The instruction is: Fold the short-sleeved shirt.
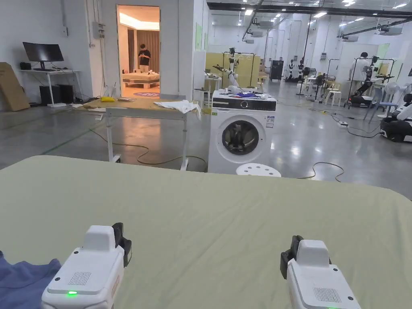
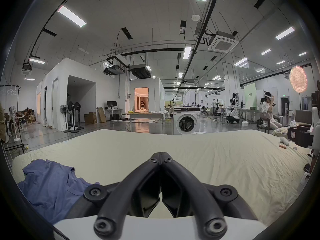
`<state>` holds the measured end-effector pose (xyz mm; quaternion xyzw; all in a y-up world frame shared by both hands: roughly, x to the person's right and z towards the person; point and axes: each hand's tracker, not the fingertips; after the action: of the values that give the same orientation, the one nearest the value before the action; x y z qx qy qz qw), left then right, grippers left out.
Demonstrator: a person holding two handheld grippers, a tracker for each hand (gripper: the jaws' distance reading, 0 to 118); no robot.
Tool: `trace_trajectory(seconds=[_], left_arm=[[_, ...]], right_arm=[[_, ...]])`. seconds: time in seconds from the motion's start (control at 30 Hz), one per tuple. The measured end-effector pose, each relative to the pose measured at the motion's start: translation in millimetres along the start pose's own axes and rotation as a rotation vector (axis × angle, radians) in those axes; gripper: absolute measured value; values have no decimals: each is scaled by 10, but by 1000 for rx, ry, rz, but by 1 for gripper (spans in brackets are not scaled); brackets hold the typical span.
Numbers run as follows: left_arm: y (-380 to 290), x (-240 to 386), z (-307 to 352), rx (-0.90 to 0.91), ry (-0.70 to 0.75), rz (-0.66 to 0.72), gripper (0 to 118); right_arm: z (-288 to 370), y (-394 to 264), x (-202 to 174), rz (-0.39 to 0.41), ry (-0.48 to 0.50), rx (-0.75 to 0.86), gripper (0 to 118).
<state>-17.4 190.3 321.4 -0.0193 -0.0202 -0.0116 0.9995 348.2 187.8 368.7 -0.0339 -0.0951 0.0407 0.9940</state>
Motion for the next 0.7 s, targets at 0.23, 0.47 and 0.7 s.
trace_trajectory(seconds=[0.23,0.47,0.7], left_arm=[[16,-40,49,-1,12,7,0],[13,-29,75,-10,11,-11,0],[116,-255,172,5,-26,472,0]], right_arm=[[5,1,26,-18,-10,8,2],[-12,-49,22,21,-1,-26,2],[40,36,283,-398,-39,-41,2]])
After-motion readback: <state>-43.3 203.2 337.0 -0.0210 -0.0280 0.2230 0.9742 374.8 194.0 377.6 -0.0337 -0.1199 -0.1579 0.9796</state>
